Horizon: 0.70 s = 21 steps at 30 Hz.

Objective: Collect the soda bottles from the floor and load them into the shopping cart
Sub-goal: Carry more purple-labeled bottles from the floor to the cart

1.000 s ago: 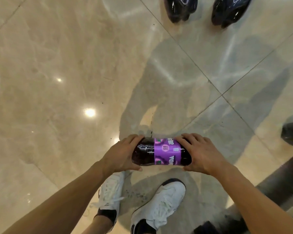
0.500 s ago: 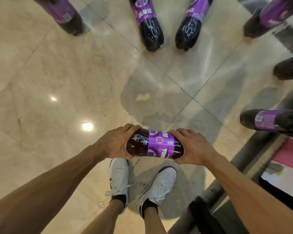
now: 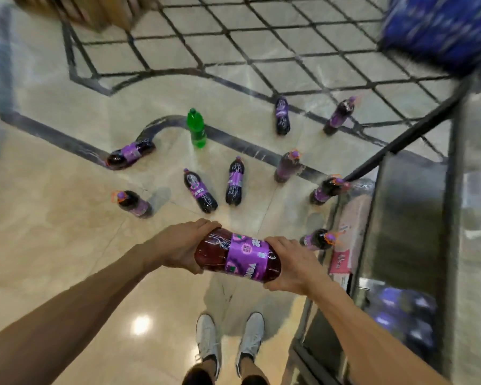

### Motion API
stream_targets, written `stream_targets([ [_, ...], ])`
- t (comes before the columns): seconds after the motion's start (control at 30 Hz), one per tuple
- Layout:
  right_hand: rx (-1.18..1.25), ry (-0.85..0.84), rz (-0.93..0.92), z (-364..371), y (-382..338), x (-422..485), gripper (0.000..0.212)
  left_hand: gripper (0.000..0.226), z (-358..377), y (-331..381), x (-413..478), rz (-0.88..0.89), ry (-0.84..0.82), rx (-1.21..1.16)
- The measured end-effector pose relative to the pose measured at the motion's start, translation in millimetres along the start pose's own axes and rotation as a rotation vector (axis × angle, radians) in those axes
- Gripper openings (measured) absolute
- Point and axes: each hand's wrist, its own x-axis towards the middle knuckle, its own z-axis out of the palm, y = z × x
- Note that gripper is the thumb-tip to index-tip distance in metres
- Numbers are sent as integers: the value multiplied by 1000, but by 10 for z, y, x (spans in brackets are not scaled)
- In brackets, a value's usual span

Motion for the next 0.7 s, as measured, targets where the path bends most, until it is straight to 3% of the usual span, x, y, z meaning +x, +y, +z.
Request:
stream_targets([
  [0.3,12,213,303,-730,-489,-1326,104,109,-1197,922,-58,296,-25,166],
  [0.47,47,347,546,-645,-743,-1931,111,102,-1462,1375,116,563,-60,219],
  [0.7,163,453,873,-208,-1402,-2802,117,113,-1396,2006,31,858,-165,367],
])
